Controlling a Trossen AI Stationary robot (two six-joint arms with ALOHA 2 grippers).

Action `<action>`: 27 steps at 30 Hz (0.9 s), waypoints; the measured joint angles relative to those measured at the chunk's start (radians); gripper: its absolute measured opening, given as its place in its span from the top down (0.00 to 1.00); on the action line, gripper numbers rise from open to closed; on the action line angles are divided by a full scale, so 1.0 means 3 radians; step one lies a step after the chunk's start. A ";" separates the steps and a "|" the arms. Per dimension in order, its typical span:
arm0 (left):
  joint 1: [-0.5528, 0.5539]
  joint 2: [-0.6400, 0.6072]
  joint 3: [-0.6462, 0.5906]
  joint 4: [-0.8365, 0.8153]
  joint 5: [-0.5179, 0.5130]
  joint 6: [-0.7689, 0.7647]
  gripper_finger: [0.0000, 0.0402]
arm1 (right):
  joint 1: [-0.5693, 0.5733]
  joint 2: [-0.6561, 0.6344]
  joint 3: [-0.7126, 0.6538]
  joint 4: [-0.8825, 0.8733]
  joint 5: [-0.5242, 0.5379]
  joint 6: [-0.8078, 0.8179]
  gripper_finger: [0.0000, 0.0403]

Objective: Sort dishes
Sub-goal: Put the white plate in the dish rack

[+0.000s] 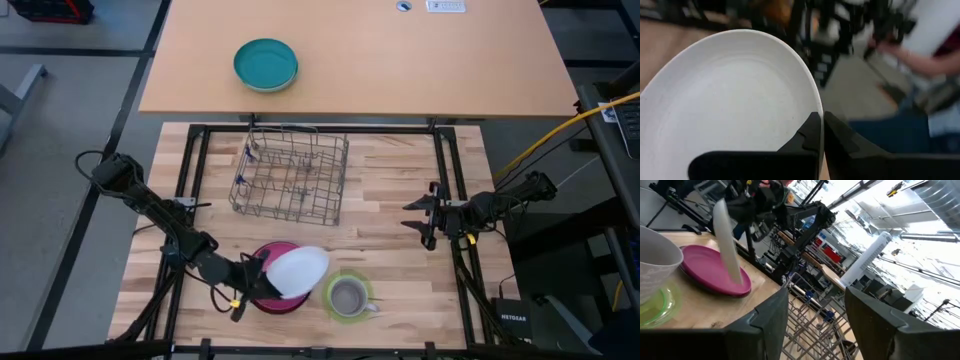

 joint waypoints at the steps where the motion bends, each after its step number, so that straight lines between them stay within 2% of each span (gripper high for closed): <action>1: 0.0002 0.0000 0.0000 0.0119 -0.0068 0.0007 1.00 | -0.0001 0.0000 -0.0001 0.0000 0.0038 0.0001 0.51; 7: 0.0043 -0.0019 0.0000 0.0881 -0.0516 0.0069 1.00 | -0.0001 0.0000 0.0000 0.0005 0.0320 -0.0002 0.51; 16: 0.0252 -0.0025 0.0000 0.2082 -0.0552 0.0790 1.00 | -0.0001 0.0000 -0.0001 0.0011 0.0798 -0.0013 0.51; 20: 0.0407 -0.0025 0.0000 0.2355 -0.0697 0.1090 1.00 | -0.0001 0.0000 -0.0001 0.0010 0.0983 -0.0015 0.51; 27: 0.0740 -0.0054 0.0000 0.2484 -0.1234 0.1264 1.00 | -0.0001 0.0000 -0.0001 0.0014 0.1159 -0.0120 0.51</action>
